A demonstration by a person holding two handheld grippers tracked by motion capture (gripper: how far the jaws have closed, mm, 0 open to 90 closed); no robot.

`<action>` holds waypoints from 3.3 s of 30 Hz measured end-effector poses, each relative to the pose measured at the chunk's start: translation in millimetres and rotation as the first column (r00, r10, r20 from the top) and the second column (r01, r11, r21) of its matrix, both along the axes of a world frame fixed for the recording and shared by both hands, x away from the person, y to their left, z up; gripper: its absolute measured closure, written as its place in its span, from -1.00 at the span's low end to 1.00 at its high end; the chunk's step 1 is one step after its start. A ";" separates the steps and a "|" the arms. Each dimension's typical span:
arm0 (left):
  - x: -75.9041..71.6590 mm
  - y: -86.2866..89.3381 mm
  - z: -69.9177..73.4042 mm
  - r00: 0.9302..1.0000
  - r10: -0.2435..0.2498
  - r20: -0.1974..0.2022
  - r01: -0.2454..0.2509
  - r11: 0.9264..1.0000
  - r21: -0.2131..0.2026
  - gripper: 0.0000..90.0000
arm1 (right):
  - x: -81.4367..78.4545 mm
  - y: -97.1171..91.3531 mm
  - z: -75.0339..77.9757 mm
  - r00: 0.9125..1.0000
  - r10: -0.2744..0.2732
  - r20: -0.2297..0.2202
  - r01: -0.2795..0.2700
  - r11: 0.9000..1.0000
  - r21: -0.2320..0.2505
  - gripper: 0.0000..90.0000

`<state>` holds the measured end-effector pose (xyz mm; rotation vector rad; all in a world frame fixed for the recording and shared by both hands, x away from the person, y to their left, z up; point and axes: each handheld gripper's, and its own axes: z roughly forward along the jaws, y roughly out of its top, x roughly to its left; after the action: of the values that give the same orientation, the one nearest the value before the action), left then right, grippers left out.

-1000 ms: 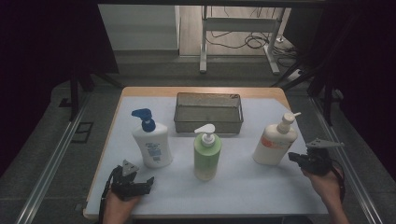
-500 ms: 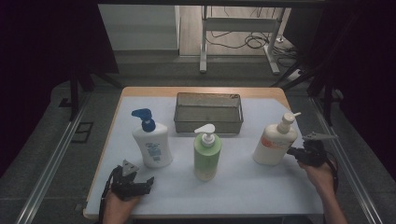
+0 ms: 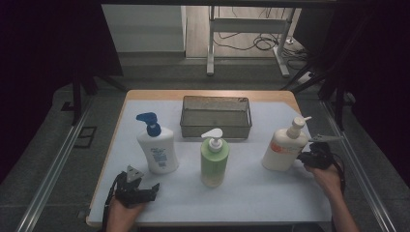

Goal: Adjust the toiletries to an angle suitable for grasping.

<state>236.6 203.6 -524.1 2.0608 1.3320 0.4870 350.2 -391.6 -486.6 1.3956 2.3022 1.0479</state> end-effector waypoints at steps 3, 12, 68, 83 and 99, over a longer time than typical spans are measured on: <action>0.0 0.0 0.0 1.000 0.000 0.000 0.000 1.000 0.000 -0.76 | -0.2 -0.2 -0.4 1.000 0.003 -0.004 -0.003 1.000 -0.004 0.98; 0.1 0.0 0.0 1.000 0.000 -0.001 0.000 1.000 0.000 -0.76 | -6.0 0.7 -0.9 0.999 0.028 -0.017 -0.028 1.000 0.007 0.97; -0.2 -0.2 0.0 1.000 0.001 0.001 -0.001 1.000 0.001 -0.76 | -82.2 17.0 5.0 0.999 0.033 0.039 -0.034 0.999 0.014 0.11; -0.2 -0.3 -0.2 1.000 0.003 0.002 -0.003 1.000 -0.001 -0.76 | -100.2 31.8 29.2 0.994 0.066 0.082 -0.067 0.998 0.010 -0.44; -0.2 -0.2 -0.1 1.000 0.002 0.001 -0.002 1.000 -0.002 -0.76 | -91.5 54.7 56.6 0.985 0.107 0.137 -0.107 0.994 -0.005 -0.49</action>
<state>236.4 203.4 -524.2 2.0579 1.3329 0.4876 258.8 -336.9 -430.0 1.1724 2.2976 1.1399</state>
